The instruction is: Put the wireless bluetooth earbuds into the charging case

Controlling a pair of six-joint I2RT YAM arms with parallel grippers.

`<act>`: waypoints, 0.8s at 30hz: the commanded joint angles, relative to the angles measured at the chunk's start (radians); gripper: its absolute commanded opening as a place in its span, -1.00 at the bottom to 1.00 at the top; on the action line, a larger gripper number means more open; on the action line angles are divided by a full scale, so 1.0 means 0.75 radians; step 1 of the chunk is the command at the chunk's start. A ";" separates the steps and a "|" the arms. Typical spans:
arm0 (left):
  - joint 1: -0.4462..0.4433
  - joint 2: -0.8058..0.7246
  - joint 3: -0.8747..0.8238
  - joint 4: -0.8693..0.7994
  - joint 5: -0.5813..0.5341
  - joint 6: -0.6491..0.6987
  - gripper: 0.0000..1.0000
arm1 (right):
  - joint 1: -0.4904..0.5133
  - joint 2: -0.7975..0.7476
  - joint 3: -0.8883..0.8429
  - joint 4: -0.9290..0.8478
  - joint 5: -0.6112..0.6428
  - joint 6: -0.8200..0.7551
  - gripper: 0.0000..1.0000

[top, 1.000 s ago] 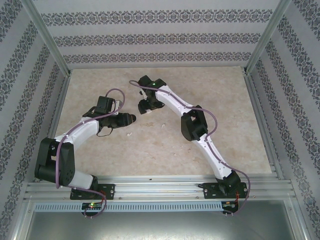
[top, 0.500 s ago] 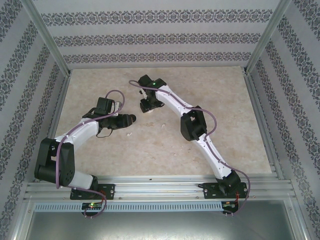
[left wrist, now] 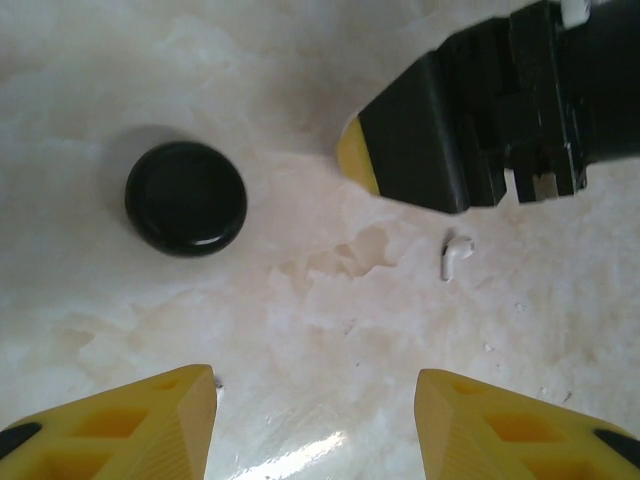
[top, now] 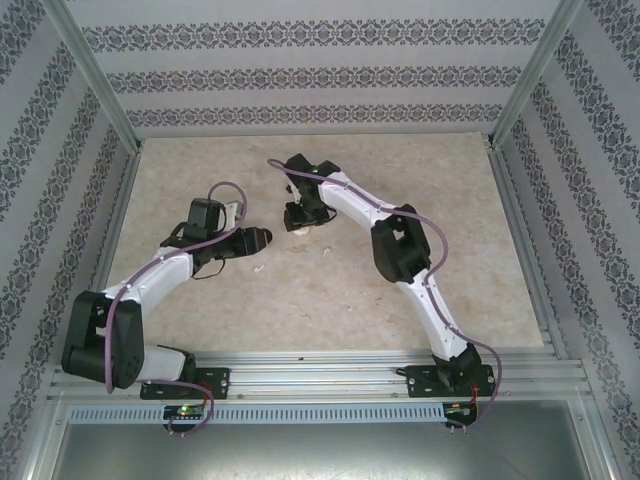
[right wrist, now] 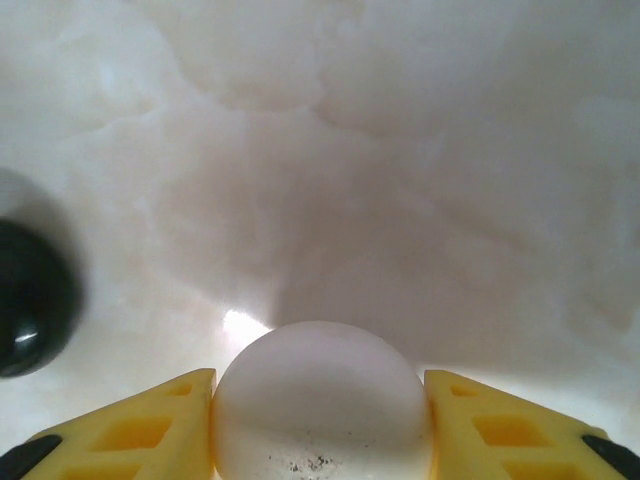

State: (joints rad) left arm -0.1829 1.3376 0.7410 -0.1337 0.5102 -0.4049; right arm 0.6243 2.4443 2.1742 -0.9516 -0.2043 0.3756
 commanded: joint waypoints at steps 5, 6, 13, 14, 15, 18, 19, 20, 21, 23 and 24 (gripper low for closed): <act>-0.174 -0.193 -0.176 0.547 0.013 0.001 0.09 | -0.052 -0.388 -0.344 0.361 -0.256 0.340 -0.13; -0.207 -0.201 -0.188 0.601 -0.011 0.018 0.09 | -0.057 -0.421 -0.372 0.375 -0.267 0.358 -0.14; -0.369 -0.136 -0.195 0.983 -0.135 0.009 0.10 | -0.063 -0.702 -0.640 0.536 -0.274 0.504 -0.14; -0.382 -0.115 -0.193 1.041 -0.144 0.000 0.11 | -0.061 -0.740 -0.675 0.555 -0.272 0.523 -0.14; -0.395 -0.099 -0.189 1.096 -0.153 -0.007 0.11 | -0.061 -0.771 -0.703 0.566 -0.270 0.536 -0.14; -0.421 -0.036 -0.173 1.232 -0.174 -0.041 0.12 | -0.059 -0.871 -0.797 0.614 -0.264 0.583 -0.14; -0.426 -0.017 -0.170 1.264 -0.185 -0.056 0.12 | -0.059 -0.901 -0.826 0.636 -0.262 0.600 -0.14; -0.429 -0.001 -0.170 1.296 -0.194 -0.066 0.12 | -0.059 -0.929 -0.850 0.649 -0.260 0.613 -0.14; -0.430 0.010 -0.168 1.317 -0.201 -0.076 0.12 | -0.059 -0.950 -0.866 0.656 -0.256 0.623 -0.14; -0.429 0.028 -0.171 1.359 -0.216 -0.098 0.14 | -0.058 -0.995 -0.897 0.661 -0.248 0.636 -0.14; -0.429 0.036 -0.170 1.378 -0.219 -0.106 0.15 | -0.057 -1.014 -0.907 0.663 -0.246 0.638 -0.14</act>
State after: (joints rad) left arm -0.4931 1.3552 0.5995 0.7460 0.3756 -0.4442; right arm 0.5739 1.7397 1.5188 -0.5022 -0.3870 0.8143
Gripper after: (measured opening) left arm 0.571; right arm 0.451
